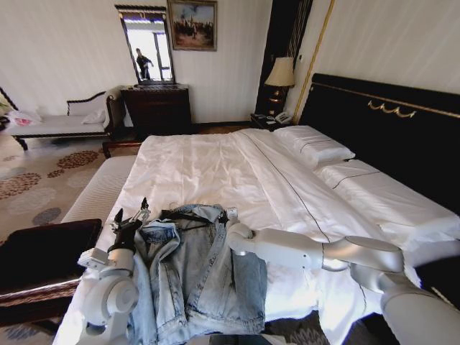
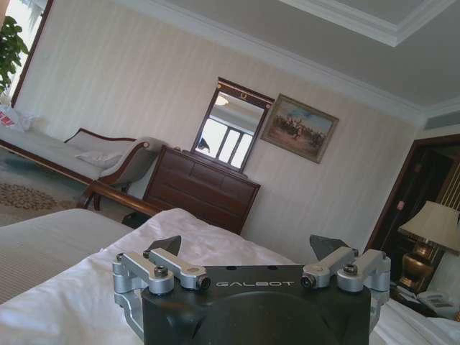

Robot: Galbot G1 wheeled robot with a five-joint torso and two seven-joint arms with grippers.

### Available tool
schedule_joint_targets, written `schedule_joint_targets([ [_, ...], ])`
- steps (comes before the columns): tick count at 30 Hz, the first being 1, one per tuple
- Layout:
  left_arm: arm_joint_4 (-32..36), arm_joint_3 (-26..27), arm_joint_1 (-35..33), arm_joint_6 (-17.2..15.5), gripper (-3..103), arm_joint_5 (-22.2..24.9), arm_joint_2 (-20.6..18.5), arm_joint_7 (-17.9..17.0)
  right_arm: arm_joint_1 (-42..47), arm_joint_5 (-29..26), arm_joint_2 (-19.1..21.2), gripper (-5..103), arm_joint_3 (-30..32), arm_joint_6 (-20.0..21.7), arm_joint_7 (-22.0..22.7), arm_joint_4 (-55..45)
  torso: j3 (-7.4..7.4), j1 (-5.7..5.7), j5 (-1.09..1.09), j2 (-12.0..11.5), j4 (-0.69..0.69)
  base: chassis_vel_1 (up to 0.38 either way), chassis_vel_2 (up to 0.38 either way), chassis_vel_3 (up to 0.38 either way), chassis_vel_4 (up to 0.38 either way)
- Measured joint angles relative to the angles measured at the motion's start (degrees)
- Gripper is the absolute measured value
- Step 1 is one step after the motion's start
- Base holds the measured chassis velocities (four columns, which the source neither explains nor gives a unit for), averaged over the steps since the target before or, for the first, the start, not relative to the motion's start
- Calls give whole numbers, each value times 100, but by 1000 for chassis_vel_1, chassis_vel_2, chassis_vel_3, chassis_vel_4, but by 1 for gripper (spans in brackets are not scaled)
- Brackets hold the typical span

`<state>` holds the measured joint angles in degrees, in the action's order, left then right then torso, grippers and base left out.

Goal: Pick up the clothes from the bed and hang them on the clothes hanger.

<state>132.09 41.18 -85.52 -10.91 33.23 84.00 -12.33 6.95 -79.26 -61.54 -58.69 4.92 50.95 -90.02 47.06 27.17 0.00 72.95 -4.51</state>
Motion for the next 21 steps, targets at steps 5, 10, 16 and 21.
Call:
schedule_joint_targets([
  [5,-6,29,-2,5,100,-3,1,-20,-11,199,63,2,2,-480,-638,-188,0,0,0,0,0,0,0,0,0],
  [10,-16,51,-3,13,100,-6,4,-46,-16,460,95,2,-19,-1108,-1547,-362,0,0,-1,0,-1,0,0,0,0],
  [16,-24,101,-7,17,100,-5,14,-60,-6,492,-345,2,-16,-1620,-2059,-369,0,0,-1,-1,1,0,0,0,0],
  [21,-60,232,-6,20,100,78,5,-76,2,476,-550,2,-266,-1705,-2183,-572,0,1,-2,0,1,0,0,0,0],
])
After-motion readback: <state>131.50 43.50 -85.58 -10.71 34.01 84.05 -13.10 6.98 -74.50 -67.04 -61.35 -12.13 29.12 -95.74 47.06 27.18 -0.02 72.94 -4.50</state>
